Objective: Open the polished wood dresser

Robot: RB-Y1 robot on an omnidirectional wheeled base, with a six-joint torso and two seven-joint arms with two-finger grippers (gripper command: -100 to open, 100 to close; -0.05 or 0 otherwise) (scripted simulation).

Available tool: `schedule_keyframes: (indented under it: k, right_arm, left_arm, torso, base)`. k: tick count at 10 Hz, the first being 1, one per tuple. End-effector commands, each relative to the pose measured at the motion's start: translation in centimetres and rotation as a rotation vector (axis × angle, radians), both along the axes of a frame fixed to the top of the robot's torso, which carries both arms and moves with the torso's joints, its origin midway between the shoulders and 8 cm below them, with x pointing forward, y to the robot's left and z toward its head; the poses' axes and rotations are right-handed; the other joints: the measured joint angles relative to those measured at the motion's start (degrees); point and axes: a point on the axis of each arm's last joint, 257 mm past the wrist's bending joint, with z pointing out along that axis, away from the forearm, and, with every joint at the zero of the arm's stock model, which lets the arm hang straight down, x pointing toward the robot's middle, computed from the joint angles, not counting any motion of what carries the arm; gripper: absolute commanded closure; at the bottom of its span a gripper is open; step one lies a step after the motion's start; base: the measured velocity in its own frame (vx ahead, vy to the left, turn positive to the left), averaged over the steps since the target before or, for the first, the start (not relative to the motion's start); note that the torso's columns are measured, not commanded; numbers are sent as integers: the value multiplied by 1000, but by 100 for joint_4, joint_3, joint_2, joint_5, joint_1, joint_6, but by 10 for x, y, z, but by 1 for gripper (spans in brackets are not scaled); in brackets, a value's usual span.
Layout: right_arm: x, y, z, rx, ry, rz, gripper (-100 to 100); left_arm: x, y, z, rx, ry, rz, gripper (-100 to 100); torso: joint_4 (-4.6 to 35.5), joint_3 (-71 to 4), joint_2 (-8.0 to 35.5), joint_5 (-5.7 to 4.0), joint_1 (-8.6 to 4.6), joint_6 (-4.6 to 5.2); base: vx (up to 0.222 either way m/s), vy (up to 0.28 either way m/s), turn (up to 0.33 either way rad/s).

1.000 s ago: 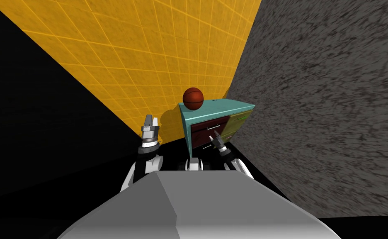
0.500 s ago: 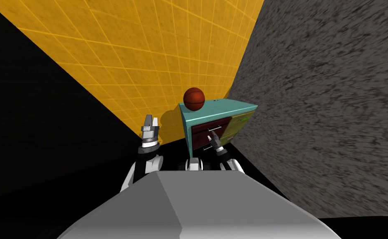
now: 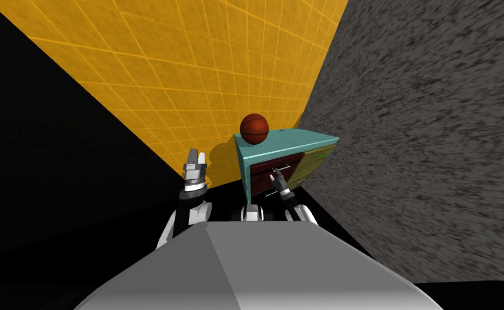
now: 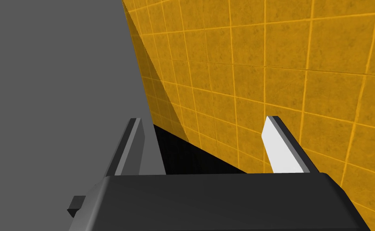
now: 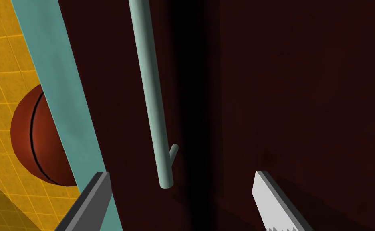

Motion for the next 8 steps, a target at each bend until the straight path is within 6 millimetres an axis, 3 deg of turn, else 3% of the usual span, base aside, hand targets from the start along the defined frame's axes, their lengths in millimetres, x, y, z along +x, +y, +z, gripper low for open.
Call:
schedule_keyframes:
  k: [1, 2, 3, 8]
  right_arm:
    - [-5, 3, -9, 1, 0, 10, 100]
    - [-3, 2, -5, 1, -4, 8, 100]
    - [-5, -2, -8, -31, 0, 22, -100]
    - [-9, -16, -14, -126, 11, 53, -100]
  left_arm:
    - [0, 0, 0, 0, 0, 0, 0]
    - [0, 0, 0, 0, 0, 0, 0]
    - [0, 0, 0, 0, 0, 0, 0]
    - [0, 0, 0, 0, 0, 0, 0]
  torso:
    - [4, 10, 15, -4, -11, 1]
    - [-6, 6, 2, -9, -14, -8]
    - [-5, -6, -14, -3, -1, -5]
    - [2, 2, 1, 0, 2, -1]
  base:
    - [-44, -30, -71]
    - [-26, -15, -3]
    - [-8, -4, 3]
    - [0, 0, 0]
